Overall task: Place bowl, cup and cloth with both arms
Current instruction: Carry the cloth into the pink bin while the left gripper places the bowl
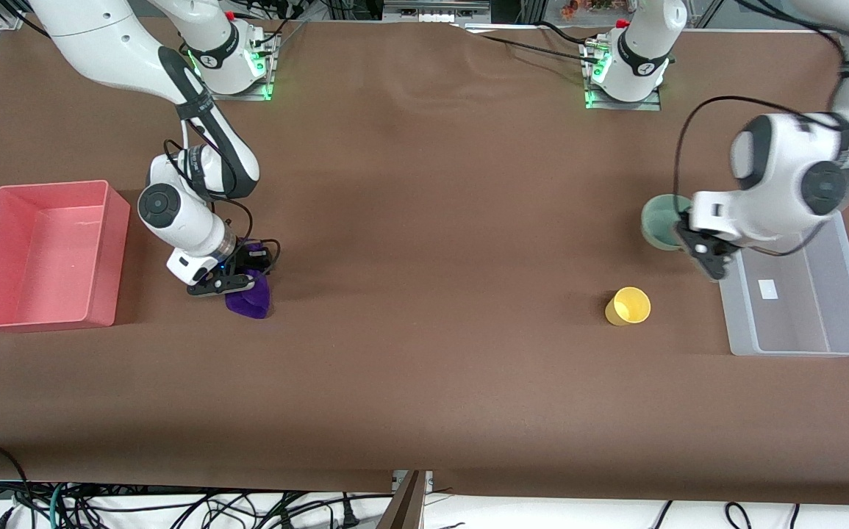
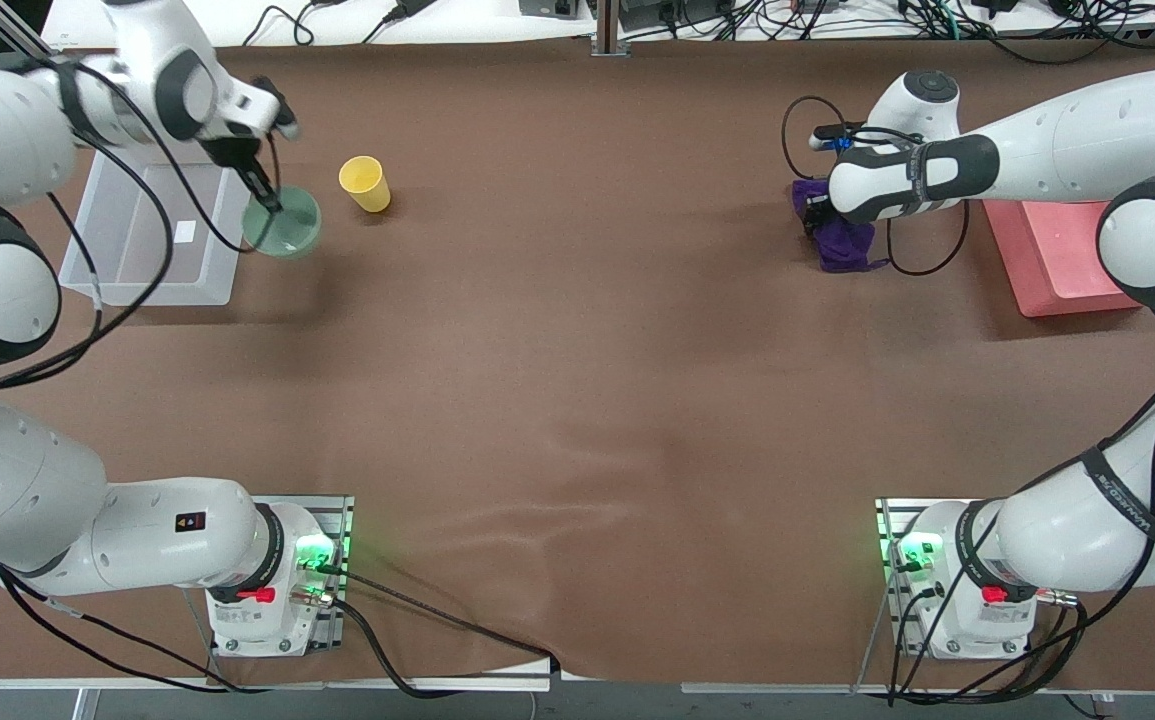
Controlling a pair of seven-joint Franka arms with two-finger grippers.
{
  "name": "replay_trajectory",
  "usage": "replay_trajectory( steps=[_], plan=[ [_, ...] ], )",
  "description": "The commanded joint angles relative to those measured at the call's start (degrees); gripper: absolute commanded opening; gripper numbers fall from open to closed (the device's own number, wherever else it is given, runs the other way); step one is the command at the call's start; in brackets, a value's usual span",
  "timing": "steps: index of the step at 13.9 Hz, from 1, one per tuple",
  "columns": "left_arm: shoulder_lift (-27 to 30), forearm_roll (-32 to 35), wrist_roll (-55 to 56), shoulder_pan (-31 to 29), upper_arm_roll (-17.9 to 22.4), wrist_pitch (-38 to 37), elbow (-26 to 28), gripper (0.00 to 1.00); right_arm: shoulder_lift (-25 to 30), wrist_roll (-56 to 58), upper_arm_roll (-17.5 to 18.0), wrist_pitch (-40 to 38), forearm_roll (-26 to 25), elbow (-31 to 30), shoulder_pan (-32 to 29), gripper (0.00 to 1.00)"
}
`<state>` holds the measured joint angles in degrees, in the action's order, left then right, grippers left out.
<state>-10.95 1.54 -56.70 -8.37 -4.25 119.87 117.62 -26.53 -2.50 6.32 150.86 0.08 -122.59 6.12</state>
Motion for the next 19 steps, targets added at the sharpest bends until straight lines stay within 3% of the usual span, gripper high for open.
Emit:
replay_trajectory(
  steps=[1, 5, 8, 11, 13, 15, 16, 17, 18, 19],
  plan=[
    [-4.15, 3.18, -6.82, -6.54, -0.05, -4.73, -9.49, 0.00, 4.37, 2.58, -1.12, -7.21, 0.45, 1.64, -0.32, 0.00],
    [-10.57, 6.54, -11.32, -15.17, -0.14, -4.11, -15.48, 0.00, 9.56, 7.31, -4.98, -32.84, 0.27, 13.74, -0.85, 0.00],
    [-16.02, 9.70, -11.94, -18.07, -0.23, 1.21, -16.98, 0.00, 10.27, 17.67, -12.35, -52.02, -0.08, 25.35, -0.94, 0.00],
    [-21.38, 9.71, -12.47, -21.23, -0.32, 8.70, -16.98, 0.00, 10.54, 29.61, -20.96, -59.53, -0.43, 29.76, -0.94, 0.00],
    [-23.50, 9.71, -12.47, -21.86, -0.32, 11.61, -16.98, 0.00, 10.45, 38.76, -26.59, -59.64, -2.79, 30.65, -1.20, 0.00],
    [-24.29, 9.36, -12.30, -21.86, -0.23, 11.97, -16.98, 0.00, 9.66, 42.74, -28.29, -57.10, -3.42, 29.61, -4.17, 0.00],
    [-24.38, 9.27, -12.12, -21.86, -0.32, 11.97, -16.98, 0.37, 9.57, 44.76, -28.37, -55.87, -3.42, 28.82, -6.19, 0.00],
    [-24.39, 9.18, -12.21, -21.95, -0.32, 11.97, -17.07, 0.84, 9.05, 47.04, -28.64, -54.46, -3.42, 28.29, -7.43, 0.00],
    [-23.86, 9.18, -12.38, -21.95, -0.32, 11.54, -17.07, 1.00, 7.91, 48.54, -29.60, -52.71, -3.42, 27.67, -8.23, 0.00],
    [-22.90, 9.18, -12.30, -21.86, -0.58, 11.10, -17.07, 1.00, 6.42, 48.65, -29.69, -51.21, -3.33, 26.80, -8.93, 0.00]
  ],
)
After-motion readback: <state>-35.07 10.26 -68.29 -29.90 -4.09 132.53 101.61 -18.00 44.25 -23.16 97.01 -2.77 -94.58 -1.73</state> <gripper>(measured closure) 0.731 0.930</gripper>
